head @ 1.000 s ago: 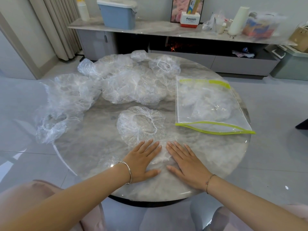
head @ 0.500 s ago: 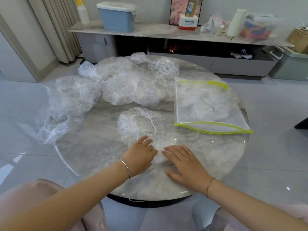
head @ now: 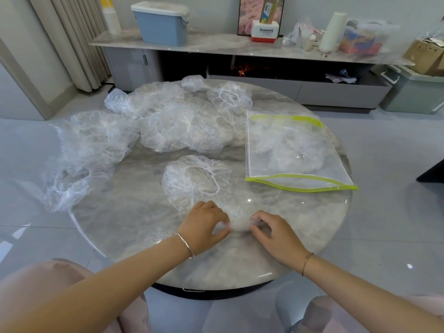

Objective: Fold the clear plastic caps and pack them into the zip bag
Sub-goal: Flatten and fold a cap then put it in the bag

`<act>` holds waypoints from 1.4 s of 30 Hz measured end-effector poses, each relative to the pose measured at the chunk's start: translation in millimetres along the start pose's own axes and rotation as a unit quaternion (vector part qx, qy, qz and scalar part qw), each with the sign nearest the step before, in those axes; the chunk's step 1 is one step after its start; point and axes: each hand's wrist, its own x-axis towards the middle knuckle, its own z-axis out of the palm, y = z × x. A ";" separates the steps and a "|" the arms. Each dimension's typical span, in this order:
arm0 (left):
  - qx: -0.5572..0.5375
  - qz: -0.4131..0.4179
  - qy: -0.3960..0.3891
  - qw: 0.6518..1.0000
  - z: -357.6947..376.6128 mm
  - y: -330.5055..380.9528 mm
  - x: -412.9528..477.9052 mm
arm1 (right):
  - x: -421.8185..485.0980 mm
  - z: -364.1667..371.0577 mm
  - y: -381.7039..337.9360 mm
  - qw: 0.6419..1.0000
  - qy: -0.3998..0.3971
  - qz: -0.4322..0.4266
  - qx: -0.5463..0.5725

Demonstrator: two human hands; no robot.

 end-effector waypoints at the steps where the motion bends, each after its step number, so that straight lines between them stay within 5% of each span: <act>1: -0.021 -0.036 0.012 0.999 0.2 1.0 2.1 | 2.1 0.1 -0.3 0.999 0.006 0.029 0.041; 5: -0.099 -0.133 0.024 0.986 3.5 -0.1 8.0 | 10.3 4.0 -1.8 0.991 0.044 0.086 0.093; 9: -0.158 -0.185 0.011 0.970 3.5 -4.2 12.6 | 15.7 1.8 -4.7 0.979 0.089 -0.126 -0.133; 12: -0.160 -0.176 0.008 0.971 3.1 -6.8 14.1 | 16.0 7.1 3.4 0.938 0.022 -0.226 -0.261; 17: -0.010 -0.055 0.066 0.996 4.5 -7.1 18.1 | 11.5 13.8 17.0 0.930 -0.065 -0.169 -0.321; 21: 0.085 0.122 0.058 0.987 7.8 -11.4 16.1 | 10.9 10.6 12.3 0.963 -0.085 -0.108 -0.233; 24: 0.103 0.126 0.011 0.987 9.2 -20.0 14.3 | 16.1 9.3 10.8 0.980 -0.038 -0.101 -0.169; 27: 0.080 0.069 0.033 0.994 5.3 -16.1 21.4 | 21.1 2.6 3.4 1.000 -0.017 0.014 -0.002; 30: -0.095 -0.061 0.067 0.991 -8.4 -1.0 30.4 | 26.3 -10.9 -10.0 0.956 0.020 0.149 0.251; 34: -0.367 -0.186 0.012 0.911 -15.5 16.1 44.9 | 27.1 -28.1 -15.8 0.859 0.005 0.244 0.449; 39: -0.419 -0.221 0.002 0.881 -11.6 26.2 74.6 | 31.6 -46.0 -10.3 0.794 0.090 0.295 0.523; 42: -0.364 -0.203 0.078 0.906 -3.5 29.8 102.8 | 37.6 -69.6 -4.5 0.795 0.189 0.281 0.504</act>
